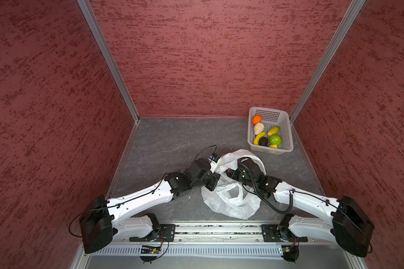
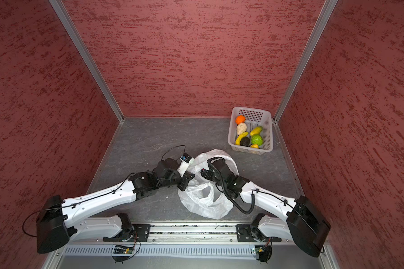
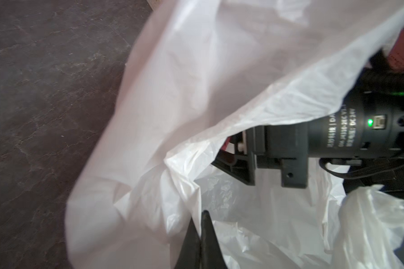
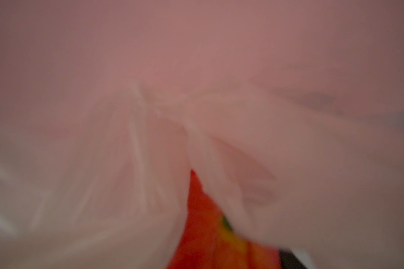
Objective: Untie the knot of the plastic bag and take out the fruit
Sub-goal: Pick up the fruit from the plastic bag, then place the fruit in the plastic bag.
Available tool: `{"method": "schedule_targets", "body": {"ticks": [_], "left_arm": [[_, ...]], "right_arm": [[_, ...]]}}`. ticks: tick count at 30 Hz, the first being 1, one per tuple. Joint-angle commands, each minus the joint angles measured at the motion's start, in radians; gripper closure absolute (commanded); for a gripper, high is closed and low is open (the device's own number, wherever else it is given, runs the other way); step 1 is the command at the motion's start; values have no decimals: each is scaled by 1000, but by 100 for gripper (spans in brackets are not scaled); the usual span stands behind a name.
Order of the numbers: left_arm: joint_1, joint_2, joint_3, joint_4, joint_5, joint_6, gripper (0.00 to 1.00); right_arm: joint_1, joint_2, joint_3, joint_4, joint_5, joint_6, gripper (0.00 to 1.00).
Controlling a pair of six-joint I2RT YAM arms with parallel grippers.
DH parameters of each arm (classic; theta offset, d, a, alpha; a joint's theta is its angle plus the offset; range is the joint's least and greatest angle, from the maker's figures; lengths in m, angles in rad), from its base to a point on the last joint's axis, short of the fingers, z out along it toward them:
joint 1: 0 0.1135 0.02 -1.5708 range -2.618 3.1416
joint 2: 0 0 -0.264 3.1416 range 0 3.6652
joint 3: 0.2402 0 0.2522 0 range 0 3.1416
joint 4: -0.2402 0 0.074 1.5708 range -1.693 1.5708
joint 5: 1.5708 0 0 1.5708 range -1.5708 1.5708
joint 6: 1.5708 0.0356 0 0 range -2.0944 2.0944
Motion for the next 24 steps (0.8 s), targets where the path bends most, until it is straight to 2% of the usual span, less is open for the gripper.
{"method": "schedule_targets", "body": {"ticks": [1, 8, 13, 18, 21, 24], "left_arm": [[-1, -12, 39, -36, -77, 0, 100], [27, -18, 39, -85, -98, 20, 100], [19, 50, 56, -120, -61, 45, 100], [-5, 108, 86, -111, -66, 69, 100], [-7, 114, 90, -102, -45, 85, 100], [-20, 114, 83, -98, -12, 108, 100]], "right_arm": [[15, -37, -5, -108, -31, 22, 61], [24, -95, -19, -355, 50, 59, 60], [24, -82, -82, -356, 23, 136, 54], [24, -85, -94, -342, 38, 176, 40], [24, -87, -69, -378, 50, 184, 26], [24, -103, -56, -400, 53, 210, 15]]}}
